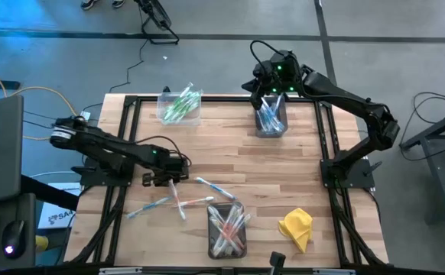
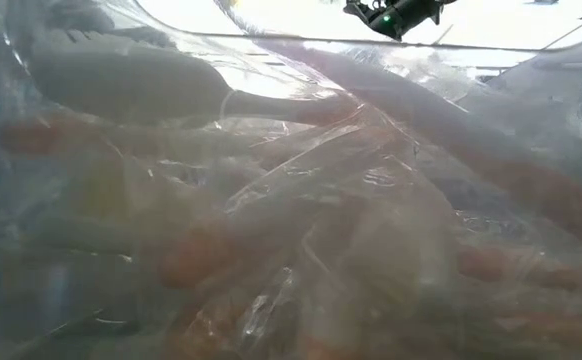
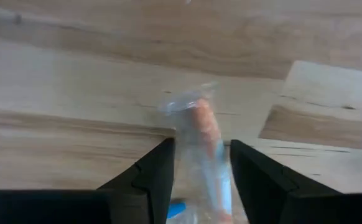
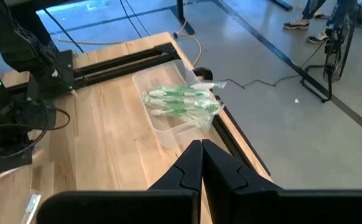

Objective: Pick & Place Toothbrushes
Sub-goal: Put the orange toothbrush into the bottom black bin

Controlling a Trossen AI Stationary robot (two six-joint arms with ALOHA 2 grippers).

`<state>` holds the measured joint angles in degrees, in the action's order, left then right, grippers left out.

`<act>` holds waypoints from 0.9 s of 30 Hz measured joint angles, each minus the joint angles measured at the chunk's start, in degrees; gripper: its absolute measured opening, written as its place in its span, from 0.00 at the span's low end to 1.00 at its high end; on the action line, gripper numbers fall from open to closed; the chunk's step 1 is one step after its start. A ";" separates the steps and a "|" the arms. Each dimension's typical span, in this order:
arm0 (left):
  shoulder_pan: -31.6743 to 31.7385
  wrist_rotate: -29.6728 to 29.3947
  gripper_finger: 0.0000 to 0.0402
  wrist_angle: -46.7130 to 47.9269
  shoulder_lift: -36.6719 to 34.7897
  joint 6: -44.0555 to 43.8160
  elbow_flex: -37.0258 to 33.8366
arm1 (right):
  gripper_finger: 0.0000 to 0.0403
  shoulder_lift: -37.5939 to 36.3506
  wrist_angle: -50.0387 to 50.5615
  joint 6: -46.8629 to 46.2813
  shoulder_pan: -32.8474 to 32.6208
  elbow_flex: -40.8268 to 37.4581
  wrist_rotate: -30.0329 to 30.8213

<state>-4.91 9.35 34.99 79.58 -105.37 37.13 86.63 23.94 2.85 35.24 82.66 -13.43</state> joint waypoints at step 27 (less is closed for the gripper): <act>0.02 0.48 0.02 -5.21 1.08 1.81 0.16 | 0.01 0.00 -2.81 -0.02 0.00 0.02 -0.02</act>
<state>-4.89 9.83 29.78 80.66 -103.55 37.29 86.63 21.12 2.83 35.24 82.67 -13.45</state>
